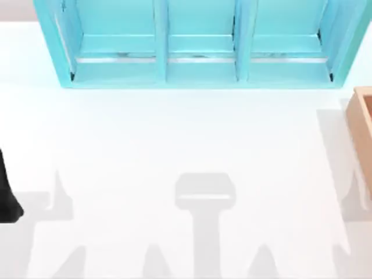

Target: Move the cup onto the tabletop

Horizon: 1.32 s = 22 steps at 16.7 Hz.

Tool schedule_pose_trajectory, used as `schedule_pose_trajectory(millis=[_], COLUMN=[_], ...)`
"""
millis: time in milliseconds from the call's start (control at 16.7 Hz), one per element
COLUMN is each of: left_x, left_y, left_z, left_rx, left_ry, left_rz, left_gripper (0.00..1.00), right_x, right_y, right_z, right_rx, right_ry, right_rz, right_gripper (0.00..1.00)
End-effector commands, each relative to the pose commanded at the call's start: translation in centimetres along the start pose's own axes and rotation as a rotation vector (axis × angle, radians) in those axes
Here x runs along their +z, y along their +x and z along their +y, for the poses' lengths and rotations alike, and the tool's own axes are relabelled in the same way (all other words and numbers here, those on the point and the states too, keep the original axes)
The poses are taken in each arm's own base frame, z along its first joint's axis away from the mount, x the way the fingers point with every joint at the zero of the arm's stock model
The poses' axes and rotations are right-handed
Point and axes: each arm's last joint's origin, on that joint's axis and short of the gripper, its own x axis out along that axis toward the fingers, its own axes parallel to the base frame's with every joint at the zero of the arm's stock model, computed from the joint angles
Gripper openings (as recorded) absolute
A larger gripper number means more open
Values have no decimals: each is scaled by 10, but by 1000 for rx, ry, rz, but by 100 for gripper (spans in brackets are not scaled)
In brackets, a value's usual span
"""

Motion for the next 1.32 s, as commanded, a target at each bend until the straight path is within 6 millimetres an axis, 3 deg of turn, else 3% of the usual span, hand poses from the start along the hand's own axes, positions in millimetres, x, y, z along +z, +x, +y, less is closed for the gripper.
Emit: schedule_pose_trajectory(millis=[300,660,960,1320], left_x=[0,0,0,0], left_y=[0,0,0,0], left_z=[0,0,0,0], left_rx=[0,0,0,0], left_ry=[0,0,0,0], left_rz=[0,0,0,0], left_gripper=[100,100,100,100], right_x=[10,62,94,93], right_y=[0,20,74,145], right_z=[-3,-17,-44,-93], right_rx=[-26,-110,-120,-57], right_ry=[-25,-106,-112,-45], right_rz=[64,453,921,1389], right_gripper=[100,100,100,100])
